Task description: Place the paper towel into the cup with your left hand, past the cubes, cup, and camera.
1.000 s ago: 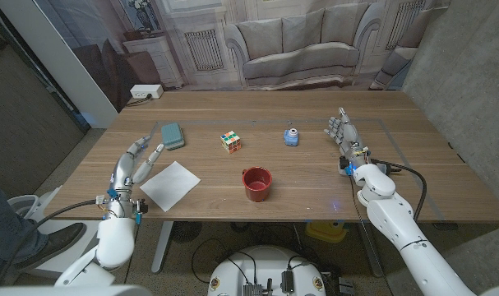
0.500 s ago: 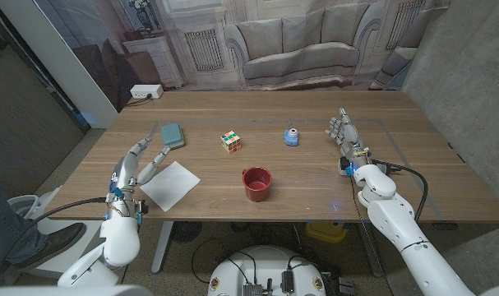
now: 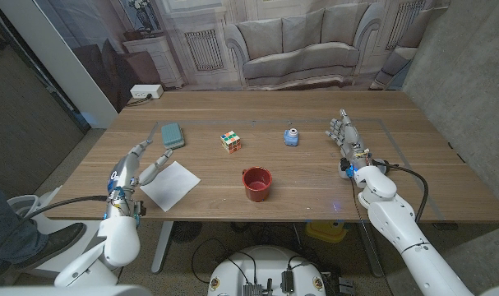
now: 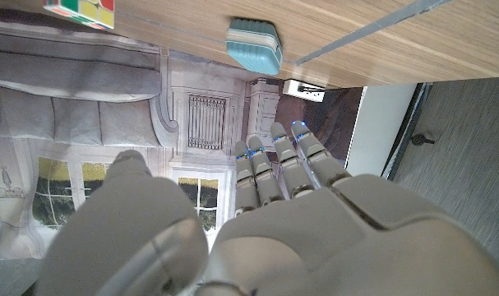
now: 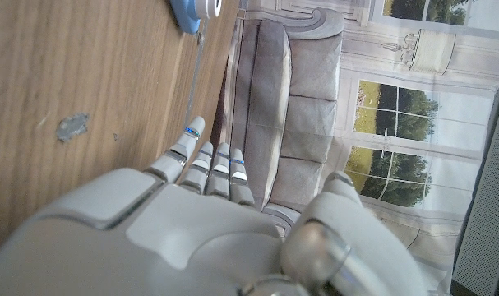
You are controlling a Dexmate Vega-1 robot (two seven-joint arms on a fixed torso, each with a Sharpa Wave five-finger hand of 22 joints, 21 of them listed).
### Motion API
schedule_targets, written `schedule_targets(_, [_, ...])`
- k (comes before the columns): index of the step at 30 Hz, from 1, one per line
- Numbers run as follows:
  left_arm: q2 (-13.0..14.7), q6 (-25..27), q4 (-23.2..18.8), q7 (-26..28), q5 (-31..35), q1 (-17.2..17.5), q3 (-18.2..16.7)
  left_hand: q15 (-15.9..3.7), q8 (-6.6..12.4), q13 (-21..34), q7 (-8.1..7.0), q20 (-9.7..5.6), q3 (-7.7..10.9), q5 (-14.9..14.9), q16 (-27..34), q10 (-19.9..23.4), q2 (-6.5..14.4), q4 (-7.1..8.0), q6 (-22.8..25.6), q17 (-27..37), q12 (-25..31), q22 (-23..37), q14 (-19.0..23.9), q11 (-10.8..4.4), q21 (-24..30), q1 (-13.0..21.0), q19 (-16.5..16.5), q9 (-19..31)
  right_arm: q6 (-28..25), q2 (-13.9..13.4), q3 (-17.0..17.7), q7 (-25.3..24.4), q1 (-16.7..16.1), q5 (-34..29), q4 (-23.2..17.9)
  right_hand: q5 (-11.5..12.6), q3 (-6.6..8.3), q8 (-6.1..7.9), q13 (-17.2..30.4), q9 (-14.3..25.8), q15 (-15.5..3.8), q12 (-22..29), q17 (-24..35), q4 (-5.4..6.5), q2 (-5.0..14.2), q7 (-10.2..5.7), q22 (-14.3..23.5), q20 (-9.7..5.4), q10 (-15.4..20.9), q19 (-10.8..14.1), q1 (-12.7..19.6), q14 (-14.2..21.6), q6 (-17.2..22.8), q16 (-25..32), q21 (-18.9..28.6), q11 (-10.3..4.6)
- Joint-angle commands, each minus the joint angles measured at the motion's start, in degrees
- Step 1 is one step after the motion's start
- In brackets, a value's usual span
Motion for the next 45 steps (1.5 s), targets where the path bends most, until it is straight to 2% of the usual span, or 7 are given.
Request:
schedule_targets(1, [2.4,7.6,-4.2,-3.0,0.2,1.2,-0.5,-1.89,0.14,0.2,-0.02,0.61,-0.26,0.4,-0.2,0.9,-0.3,-0.23,1.3,0.2,-0.1,0.3,0.4,-0.42,-0.2,0.7,0.1,0.3,-0.2,0.0,0.0,0.0,-0.3,0.1,-0.5,0.0,0.08,0.04,0.1,0.2,-0.04,-0.2,0.2,-0.41,0.35,-0.05,0.2,-2.08,0.5,0.5,0.4,0.5,0.6,0.0,-0.2,-0.02])
schedule_targets(5, [3.5,9.6,-5.1,-4.4,0.1,1.2,-0.4,-2.06,1.03,0.2,-0.28,0.32,-0.64,0.8,-0.3,3.3,-0.4,-0.38,5.1,0.2,0.2,0.4,0.9,-0.70,0.0,1.2,1.4,0.3,-0.3,0.1,0.0,-0.4,-0.7,0.1,-0.9,-0.1,0.07,0.06,0.1,0.2,-0.02,-0.2,0.2,-0.43,0.39,-0.05,0.2,-2.08,0.5,0.5,0.4,0.5,0.7,0.0,-0.3,0.02])
schedule_targets(13, [5.2,12.4,-6.5,-7.2,-0.9,1.0,-0.9,-2.48,1.47,0.2,-0.33,0.13,-1.01,1.0,0.0,5.7,-0.5,-0.39,7.5,0.3,0.6,0.5,2.4,-0.65,0.0,1.4,2.2,0.2,-0.4,0.2,0.1,-0.4,-1.1,0.3,-1.2,-0.1,0.07,0.06,0.1,0.2,-0.15,-0.1,0.2,-0.46,0.47,-0.13,0.2,-2.06,0.7,0.7,0.4,0.6,0.8,0.0,-0.4,-0.01])
schedule_targets(21, [6.7,14.7,-6.5,-8.2,-0.8,0.1,0.2,-2.51,1.23,0.2,-0.38,-0.29,-1.32,1.0,-0.1,5.6,-1.0,-0.75,7.7,0.2,0.2,0.4,2.8,-0.98,0.2,1.9,3.0,0.2,-0.2,0.5,0.1,-0.5,-1.2,0.6,-1.6,-0.1,0.04,0.23,0.1,0.2,-0.18,0.0,0.2,-0.49,0.57,-0.27,0.2,-2.13,1.0,1.0,0.5,0.9,1.3,0.1,-0.5,0.00])
schedule_targets(26, [7.8,19.3,-7.7,-9.1,0.1,-0.8,1.6,-2.52,0.99,0.2,-0.59,-0.28,-1.53,1.0,-0.2,5.7,-1.8,-1.43,7.7,0.2,-0.1,0.5,3.0,-1.20,0.3,3.0,3.8,0.2,-0.3,0.5,0.0,-0.6,-1.0,0.5,-1.8,-0.2,0.03,0.23,0.1,0.2,-0.12,0.0,0.2,-0.51,0.61,-0.31,0.2,-2.16,1.1,1.1,0.5,1.0,1.3,0.1,-0.6,-0.20])
schedule_targets(34, [9.1,23.4,-9.2,-9.8,0.0,-1.3,3.0,-2.59,-0.14,0.2,-1.40,0.38,-1.74,1.1,-0.8,4.4,-2.8,-2.78,6.1,0.2,-1.1,0.5,2.2,-1.48,-0.3,5.3,2.9,0.2,-0.1,0.9,-0.4,-0.3,-0.5,0.6,-0.9,-0.2,0.00,0.21,0.1,0.2,-0.21,-0.1,0.2,-0.54,0.68,-0.39,0.2,-2.14,1.1,1.2,0.5,1.0,1.4,0.1,-0.8,-0.17])
schedule_targets(45, [9.9,24.7,-8.7,-10.0,-2.0,-2.3,4.6,-2.95,-1.34,0.3,-3.40,1.23,-2.18,1.2,-1.4,3.0,-3.2,-3.19,4.3,0.3,-1.9,0.6,0.8,-1.71,-0.8,6.1,1.8,0.3,0.4,1.2,-0.2,-0.8,-0.4,0.4,-0.7,-0.3,-0.06,0.18,0.1,0.2,-0.18,-0.1,0.2,-0.57,0.75,-0.31,0.2,-2.13,1.1,1.3,0.5,1.1,1.5,0.1,-1.1,-0.12])
